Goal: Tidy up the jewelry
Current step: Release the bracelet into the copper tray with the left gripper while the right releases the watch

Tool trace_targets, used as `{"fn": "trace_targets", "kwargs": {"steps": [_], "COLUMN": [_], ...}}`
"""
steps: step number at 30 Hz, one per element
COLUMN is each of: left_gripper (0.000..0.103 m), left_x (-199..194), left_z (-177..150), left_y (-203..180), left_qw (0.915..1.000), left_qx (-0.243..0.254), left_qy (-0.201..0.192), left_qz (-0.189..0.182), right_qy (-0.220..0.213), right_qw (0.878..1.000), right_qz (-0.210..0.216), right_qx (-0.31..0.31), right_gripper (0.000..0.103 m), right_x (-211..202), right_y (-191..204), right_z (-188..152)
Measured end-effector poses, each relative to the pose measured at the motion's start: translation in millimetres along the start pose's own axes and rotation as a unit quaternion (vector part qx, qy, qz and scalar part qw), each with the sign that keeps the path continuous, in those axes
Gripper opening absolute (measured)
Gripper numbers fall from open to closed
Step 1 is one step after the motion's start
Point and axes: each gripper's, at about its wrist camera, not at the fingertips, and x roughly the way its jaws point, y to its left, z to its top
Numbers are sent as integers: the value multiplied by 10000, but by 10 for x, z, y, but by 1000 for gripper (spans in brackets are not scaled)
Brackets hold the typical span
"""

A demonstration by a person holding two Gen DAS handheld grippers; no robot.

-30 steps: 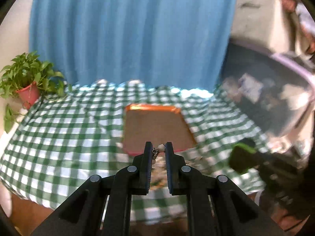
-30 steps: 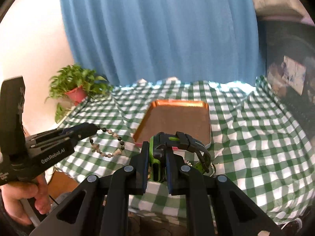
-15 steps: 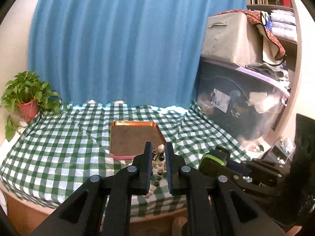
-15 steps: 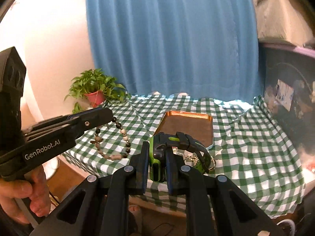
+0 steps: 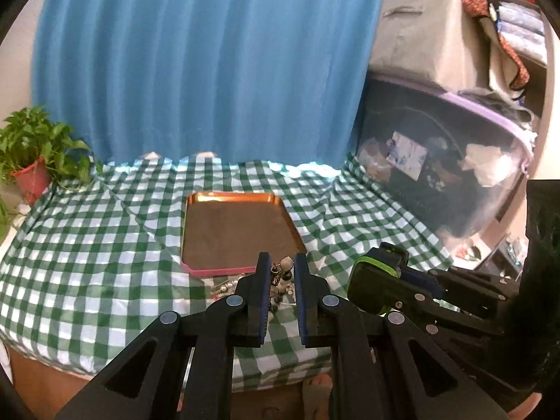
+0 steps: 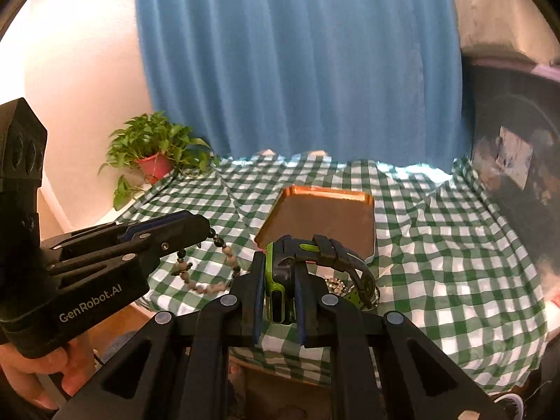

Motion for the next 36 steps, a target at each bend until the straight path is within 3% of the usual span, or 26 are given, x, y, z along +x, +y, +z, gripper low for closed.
{"fn": "trace_targets", "kwargs": {"steps": [15,26,36], "left_gripper": [13,13,13], "left_x": [1440,2384,2796], "left_z": [254,201,61], "left_y": [425,781,1110], "left_qw": [9986,9955,9918], "left_qx": [-107,-333,-616], "left_qy": [514,869,1095], "left_qz": [117,152,218], "right_qy": [741,1348,1612], "right_qw": [9967,9900,9842], "right_qz": [-27,11,294], "right_qx": [320,411,666], "right_gripper": [13,13,13], "right_x": [1404,2366,2911], "right_y": [-608,-829,-990], "right_z": [168,294,231]}}
